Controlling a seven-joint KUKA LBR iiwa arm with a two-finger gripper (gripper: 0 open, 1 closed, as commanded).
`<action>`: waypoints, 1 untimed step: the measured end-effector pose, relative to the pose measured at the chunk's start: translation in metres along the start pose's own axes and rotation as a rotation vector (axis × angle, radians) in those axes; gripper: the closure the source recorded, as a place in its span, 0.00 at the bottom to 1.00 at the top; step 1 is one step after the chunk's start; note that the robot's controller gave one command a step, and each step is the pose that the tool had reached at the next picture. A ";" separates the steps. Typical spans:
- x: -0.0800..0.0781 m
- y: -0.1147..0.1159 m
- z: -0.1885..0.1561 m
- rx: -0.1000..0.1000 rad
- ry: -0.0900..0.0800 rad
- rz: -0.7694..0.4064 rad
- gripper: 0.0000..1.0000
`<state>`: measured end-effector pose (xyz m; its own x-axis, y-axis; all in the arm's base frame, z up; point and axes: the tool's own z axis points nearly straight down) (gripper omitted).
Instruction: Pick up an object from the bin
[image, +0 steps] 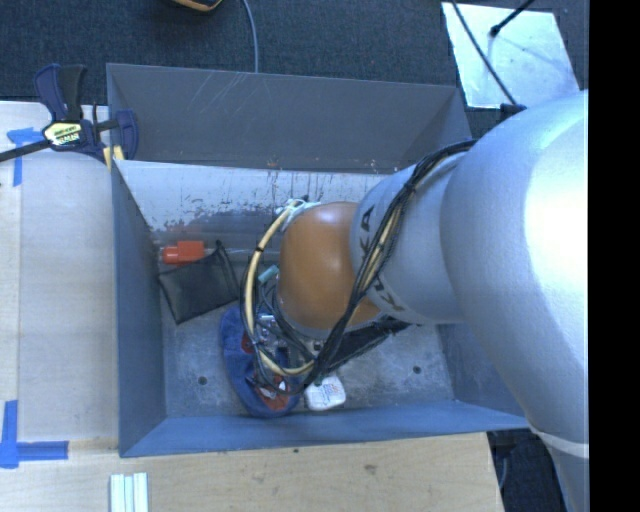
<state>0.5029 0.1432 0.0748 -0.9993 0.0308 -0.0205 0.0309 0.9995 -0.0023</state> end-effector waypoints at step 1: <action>-0.002 0.008 -0.111 -0.005 0.011 0.021 1.00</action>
Offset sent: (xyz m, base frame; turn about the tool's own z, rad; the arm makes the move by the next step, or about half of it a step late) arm -0.0022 0.0081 0.1056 0.0228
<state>0.5032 0.1516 0.1854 -0.9986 0.0522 -0.0098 0.0522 0.9986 0.0035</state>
